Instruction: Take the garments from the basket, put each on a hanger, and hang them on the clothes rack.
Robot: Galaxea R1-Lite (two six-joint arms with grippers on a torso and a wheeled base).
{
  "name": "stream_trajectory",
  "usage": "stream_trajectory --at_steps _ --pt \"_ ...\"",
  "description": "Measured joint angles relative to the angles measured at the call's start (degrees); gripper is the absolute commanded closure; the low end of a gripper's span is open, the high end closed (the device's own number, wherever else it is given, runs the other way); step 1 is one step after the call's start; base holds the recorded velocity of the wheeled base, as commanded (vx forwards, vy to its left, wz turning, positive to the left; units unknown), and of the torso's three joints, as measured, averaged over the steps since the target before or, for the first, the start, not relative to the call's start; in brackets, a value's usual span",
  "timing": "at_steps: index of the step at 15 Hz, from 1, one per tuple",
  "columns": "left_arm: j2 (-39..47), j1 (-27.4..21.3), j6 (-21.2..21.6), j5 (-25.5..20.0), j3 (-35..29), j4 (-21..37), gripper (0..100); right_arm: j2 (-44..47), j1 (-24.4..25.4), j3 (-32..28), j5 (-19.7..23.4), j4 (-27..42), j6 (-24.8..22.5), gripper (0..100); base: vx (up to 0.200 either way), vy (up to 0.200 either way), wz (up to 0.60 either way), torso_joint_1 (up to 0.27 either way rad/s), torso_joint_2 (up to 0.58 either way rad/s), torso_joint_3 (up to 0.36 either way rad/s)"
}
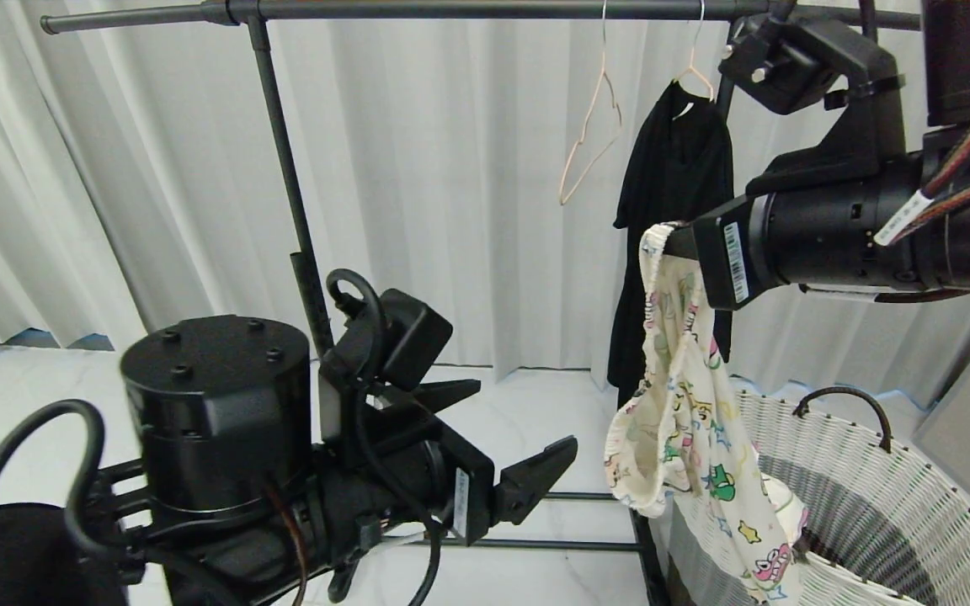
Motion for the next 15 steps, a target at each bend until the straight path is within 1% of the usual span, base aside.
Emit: stream_trajectory --at_steps 2,3,5,7,9,13,15 --pt "3.6 0.0 -4.1 4.6 -1.0 -1.5 0 1.4 1.4 -0.2 -0.1 -1.4 0.1 100 0.000 0.000 0.00 0.000 0.00 0.000" --pt "5.2 0.0 -5.3 5.9 -1.3 -2.0 0 1.9 1.9 -0.2 -0.2 -1.6 0.1 100 0.000 0.000 0.00 0.000 0.00 0.000" --pt "7.3 -0.3 -5.8 5.8 -1.6 -2.3 0 2.6 2.4 -0.2 -0.2 -1.7 0.1 100 0.000 0.000 0.00 0.000 0.00 0.000" --pt "8.4 -0.8 -5.7 4.0 -1.5 -2.3 0 3.0 2.6 -0.3 -0.2 -1.7 0.1 100 0.000 0.000 0.00 0.000 0.00 0.000" --pt "9.4 -1.0 -5.6 3.2 -1.2 -2.3 0 3.1 2.6 -0.3 -0.2 -1.7 0.1 100 0.000 0.000 0.00 0.000 0.00 0.000" --pt "14.5 -0.9 -5.5 4.0 -1.8 -2.4 0 3.0 4.0 -0.9 -0.2 -1.7 0.4 100 0.000 0.000 0.00 0.000 0.00 0.000" --pt "17.5 -1.2 -5.7 4.1 -2.1 -4.0 0 2.5 4.4 -1.3 -0.2 -1.6 0.5 100 0.000 0.000 0.00 0.000 0.00 0.000"
